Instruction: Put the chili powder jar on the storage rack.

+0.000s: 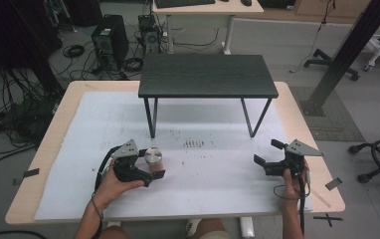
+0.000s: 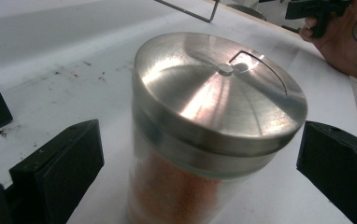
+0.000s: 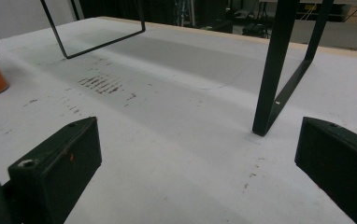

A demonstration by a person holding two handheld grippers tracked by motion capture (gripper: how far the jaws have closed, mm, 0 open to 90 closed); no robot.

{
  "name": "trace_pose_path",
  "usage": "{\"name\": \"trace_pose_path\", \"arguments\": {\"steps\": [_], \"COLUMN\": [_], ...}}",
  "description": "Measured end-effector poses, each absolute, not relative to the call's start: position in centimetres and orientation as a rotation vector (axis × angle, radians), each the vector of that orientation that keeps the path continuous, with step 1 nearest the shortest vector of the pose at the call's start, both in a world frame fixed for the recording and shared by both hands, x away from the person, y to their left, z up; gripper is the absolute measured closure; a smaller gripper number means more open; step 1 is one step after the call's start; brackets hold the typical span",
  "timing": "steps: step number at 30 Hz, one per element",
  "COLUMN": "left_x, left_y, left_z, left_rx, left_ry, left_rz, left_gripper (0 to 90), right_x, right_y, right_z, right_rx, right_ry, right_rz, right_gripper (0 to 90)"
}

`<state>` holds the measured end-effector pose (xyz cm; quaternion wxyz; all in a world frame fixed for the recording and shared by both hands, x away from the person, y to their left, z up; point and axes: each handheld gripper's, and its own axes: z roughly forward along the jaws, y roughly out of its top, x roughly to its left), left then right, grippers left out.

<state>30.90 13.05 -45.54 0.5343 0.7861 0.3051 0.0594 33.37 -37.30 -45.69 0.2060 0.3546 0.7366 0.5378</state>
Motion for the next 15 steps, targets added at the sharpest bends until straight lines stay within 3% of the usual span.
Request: {"name": "trace_pose_path", "arguments": {"steps": [15], "left_x": [30.92], "left_y": [13.06], "left_z": [-45.37], "left_rx": [1.874], "left_ry": [0.725], "left_rz": [0.148], "left_gripper": [1.1], "right_x": [33.35], "right_y": [-37.31], "right_z": [-45.7], "right_rx": [0.988], "right_ry": [2.051], "right_rz": [1.5], "right_gripper": [0.3]}}
